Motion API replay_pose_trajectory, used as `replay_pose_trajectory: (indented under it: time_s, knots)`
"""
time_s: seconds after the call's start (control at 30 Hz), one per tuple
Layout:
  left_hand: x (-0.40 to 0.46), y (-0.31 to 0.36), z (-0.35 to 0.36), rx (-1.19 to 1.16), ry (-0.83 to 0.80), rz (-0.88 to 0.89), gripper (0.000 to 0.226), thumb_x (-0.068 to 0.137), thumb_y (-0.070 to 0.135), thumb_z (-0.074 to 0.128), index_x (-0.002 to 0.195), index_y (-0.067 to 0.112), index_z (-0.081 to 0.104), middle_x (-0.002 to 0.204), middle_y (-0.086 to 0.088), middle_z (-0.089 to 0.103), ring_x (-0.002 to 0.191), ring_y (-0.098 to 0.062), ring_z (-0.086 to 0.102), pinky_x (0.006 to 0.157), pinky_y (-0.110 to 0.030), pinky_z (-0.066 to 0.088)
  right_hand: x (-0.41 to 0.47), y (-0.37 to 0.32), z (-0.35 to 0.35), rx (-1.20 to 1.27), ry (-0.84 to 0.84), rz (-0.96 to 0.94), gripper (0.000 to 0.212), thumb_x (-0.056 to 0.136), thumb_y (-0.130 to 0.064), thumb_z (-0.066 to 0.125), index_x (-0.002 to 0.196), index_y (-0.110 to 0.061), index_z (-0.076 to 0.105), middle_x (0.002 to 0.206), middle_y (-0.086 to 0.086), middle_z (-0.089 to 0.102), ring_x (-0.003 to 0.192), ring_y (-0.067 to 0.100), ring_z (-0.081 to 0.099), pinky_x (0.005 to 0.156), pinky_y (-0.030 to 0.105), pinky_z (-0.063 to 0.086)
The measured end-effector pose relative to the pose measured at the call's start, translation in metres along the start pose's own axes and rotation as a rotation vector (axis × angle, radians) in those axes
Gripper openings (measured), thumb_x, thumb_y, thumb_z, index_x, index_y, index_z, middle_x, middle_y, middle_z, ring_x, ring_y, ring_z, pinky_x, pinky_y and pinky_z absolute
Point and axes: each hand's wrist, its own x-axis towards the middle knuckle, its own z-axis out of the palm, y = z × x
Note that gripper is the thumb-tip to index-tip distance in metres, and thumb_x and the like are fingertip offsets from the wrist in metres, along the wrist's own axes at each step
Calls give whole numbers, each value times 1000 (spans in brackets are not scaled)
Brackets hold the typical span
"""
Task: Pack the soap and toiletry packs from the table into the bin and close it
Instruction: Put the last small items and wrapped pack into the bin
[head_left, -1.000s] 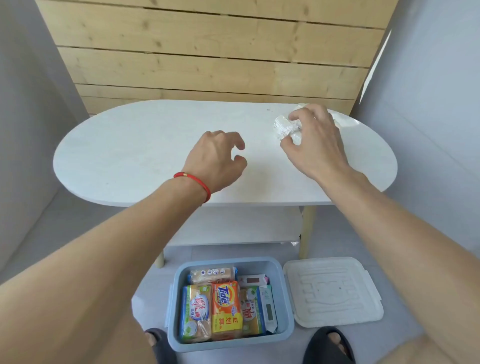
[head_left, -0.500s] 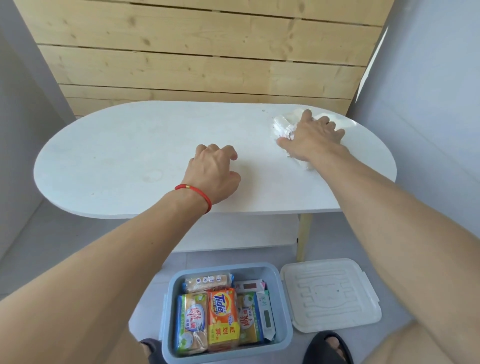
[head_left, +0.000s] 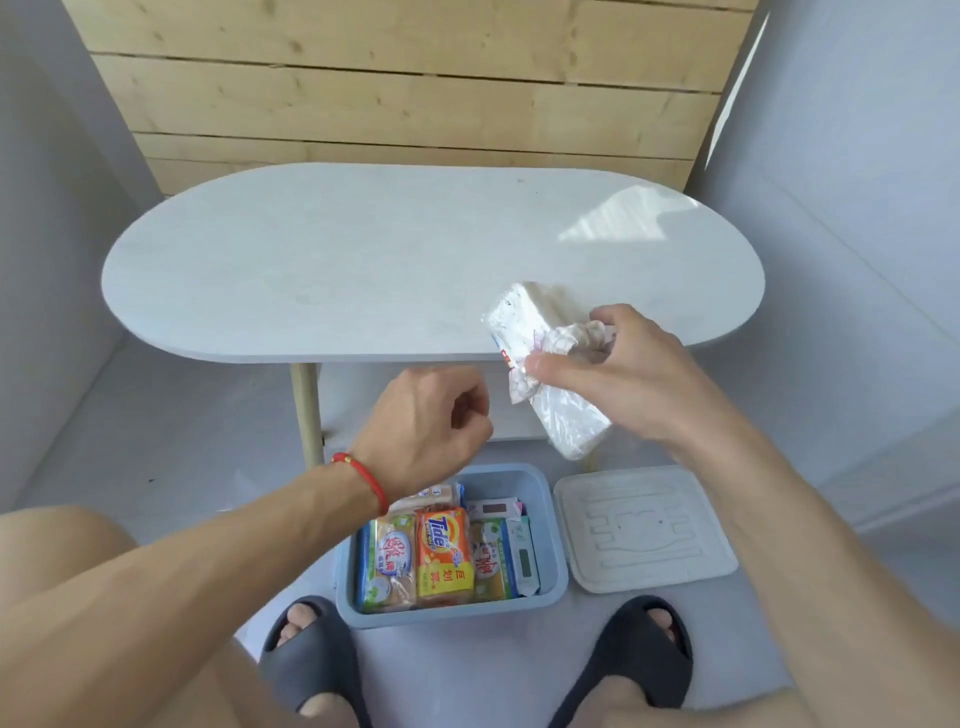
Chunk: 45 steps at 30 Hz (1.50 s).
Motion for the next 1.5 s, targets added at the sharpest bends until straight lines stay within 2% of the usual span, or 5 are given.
replay_pose_trajectory:
  time_s: [0.23, 0.57, 1.03, 1.33, 1.5]
  knots:
    - [-68, -69, 37, 239, -173, -157, 12, 81, 18, 51, 84, 18, 62, 78, 2, 68, 65, -21, 60, 58, -36, 55, -47, 67, 79, 407, -116, 210, 64, 61, -68, 81, 115, -39, 60, 99, -18, 75, 86, -1, 73, 68, 26, 62]
    - [-106, -104, 94, 446, -372, -421, 42, 83, 14, 52, 124, 18, 61, 126, -4, 57, 118, -26, 48, 92, -39, 49, -26, 140, 228, -515, 111, 270, 95, 77, -66, 68, 144, -4, 40, 117, 18, 65, 104, 32, 60, 80, 41, 53]
    - [-110, -106, 109, 396, -352, -204, 37, 80, 3, 53, 110, 15, 70, 112, -3, 70, 103, -27, 60, 88, -40, 53, -59, 160, 251, -618, -90, -35, 56, 98, -45, 36, 141, -11, 48, 141, 10, 46, 135, 30, 41, 104, 41, 44]
    - [-71, -61, 162, 336, -645, -80, 82, 88, 44, 45, 157, 33, 3, 166, -5, 4, 150, -30, 11, 122, -53, 17, -4, 229, 160, 112, 179, 154, 22, 101, -20, 53, 117, -23, 68, 104, -11, 69, 98, 7, 65, 76, 2, 44]
    - [-75, -53, 187, 424, -701, -74, 77, 91, 54, 36, 157, 31, 3, 168, -6, -2, 154, -29, -1, 124, -52, 10, -13, 288, 195, -510, -386, 295, 43, 99, -8, 51, 142, -16, 49, 133, 11, 54, 121, 31, 54, 95, 44, 49]
